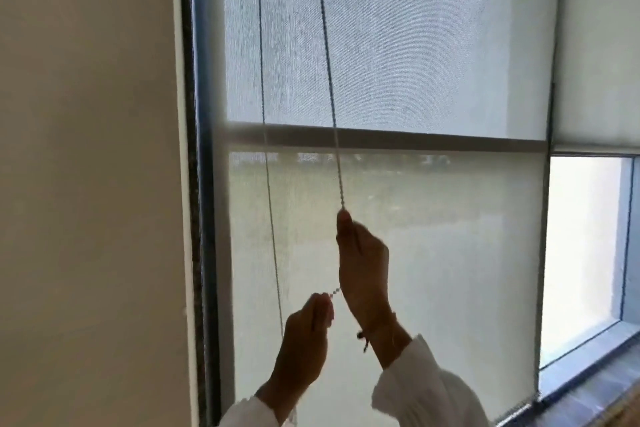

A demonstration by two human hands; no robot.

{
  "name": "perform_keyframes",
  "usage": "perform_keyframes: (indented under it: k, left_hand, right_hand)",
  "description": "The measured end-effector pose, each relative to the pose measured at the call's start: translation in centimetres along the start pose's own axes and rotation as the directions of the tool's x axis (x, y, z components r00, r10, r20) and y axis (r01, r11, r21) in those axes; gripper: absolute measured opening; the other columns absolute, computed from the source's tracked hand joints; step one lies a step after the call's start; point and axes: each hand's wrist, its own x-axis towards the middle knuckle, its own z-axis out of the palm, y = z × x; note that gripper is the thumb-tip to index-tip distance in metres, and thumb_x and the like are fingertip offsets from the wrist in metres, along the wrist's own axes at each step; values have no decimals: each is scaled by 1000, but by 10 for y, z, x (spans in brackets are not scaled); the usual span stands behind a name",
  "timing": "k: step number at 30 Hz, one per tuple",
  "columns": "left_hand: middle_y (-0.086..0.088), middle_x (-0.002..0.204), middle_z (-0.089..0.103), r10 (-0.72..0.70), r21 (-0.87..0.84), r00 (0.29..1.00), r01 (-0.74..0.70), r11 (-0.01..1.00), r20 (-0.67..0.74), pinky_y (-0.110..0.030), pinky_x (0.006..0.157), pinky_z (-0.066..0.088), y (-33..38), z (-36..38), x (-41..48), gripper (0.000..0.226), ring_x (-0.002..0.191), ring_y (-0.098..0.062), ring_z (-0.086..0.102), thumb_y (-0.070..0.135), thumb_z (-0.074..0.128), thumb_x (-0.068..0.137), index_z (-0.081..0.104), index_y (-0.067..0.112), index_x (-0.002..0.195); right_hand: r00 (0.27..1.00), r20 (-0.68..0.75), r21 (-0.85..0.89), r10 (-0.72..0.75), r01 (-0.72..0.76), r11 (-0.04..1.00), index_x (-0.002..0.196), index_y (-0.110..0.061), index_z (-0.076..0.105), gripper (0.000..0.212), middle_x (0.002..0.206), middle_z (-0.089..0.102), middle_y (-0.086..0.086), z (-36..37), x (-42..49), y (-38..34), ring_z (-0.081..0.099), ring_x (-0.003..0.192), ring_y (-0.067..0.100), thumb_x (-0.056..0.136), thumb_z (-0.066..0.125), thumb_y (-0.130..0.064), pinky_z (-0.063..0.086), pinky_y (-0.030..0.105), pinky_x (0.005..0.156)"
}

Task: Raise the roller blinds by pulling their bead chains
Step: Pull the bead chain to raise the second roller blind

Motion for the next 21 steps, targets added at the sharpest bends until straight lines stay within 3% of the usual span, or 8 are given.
perform_keyframes:
  k: [2,5,6,8,11,15,19,21]
  left_hand:
    - [6,74,58,-144,-174,989,136,975,-33,-28,73,39,11,-9,19,41,68,-2,54,46,23,87,53,19,82]
    - [0,108,59,-73,-321,997,69,944,0,-31,91,41,67,-28,71,47,104,-15,55,50,19,91,46,20,115]
    - [-2,106,60,-39,-386,999,46,921,25,-32,91,43,92,-35,88,45,101,-18,57,48,22,93,46,19,116]
    - [1,80,61,-39,-529,998,56,847,42,-28,69,48,136,-43,114,32,74,-14,59,39,31,95,53,16,101]
    - [10,43,41,-76,-534,994,19,845,-84,-18,38,28,165,-40,126,34,37,-3,35,35,40,96,57,17,73]
    - [14,38,39,153,-351,897,-313,883,-415,-20,40,29,160,-36,121,41,36,-7,35,34,38,96,45,25,57]
    - [17,43,44,263,-167,849,-373,912,-459,-21,47,36,150,-38,115,32,42,-5,44,39,41,92,46,31,61]
    - [16,46,46,288,-116,855,-370,922,-431,-15,47,36,136,-32,100,32,42,-2,48,28,42,95,47,32,63]
  right_hand:
    - [1000,-27,-3,8,-9,1000,48,-25,27,45,36,27,-10,0,-10,12,22,39,6,86,45,-41,18,19,42]
    - [998,-54,-13,-34,34,999,50,-23,26,44,39,25,-9,11,-18,20,21,43,7,85,44,-43,17,20,44]
    - [997,-58,-20,-46,45,999,51,-23,25,44,39,25,-8,17,-19,20,20,44,7,87,44,-40,17,20,44]
    - [997,-49,-39,-63,61,997,51,-25,23,46,39,26,-8,26,-21,19,20,43,8,90,46,-32,17,17,43]
    - [995,-18,-65,-98,97,993,51,-21,26,45,42,22,-10,31,-23,15,22,43,8,90,45,-35,18,15,44]
    - [996,59,159,74,-83,984,56,-16,53,57,48,44,-11,27,-16,13,37,48,6,85,32,-61,32,20,50]
    - [977,129,400,170,-208,893,88,-18,66,66,97,65,2,16,26,-12,58,86,19,85,21,-66,50,26,68]
    - [960,227,494,162,-257,830,93,-15,62,55,98,62,2,13,49,-38,57,90,18,92,23,-55,50,27,70]
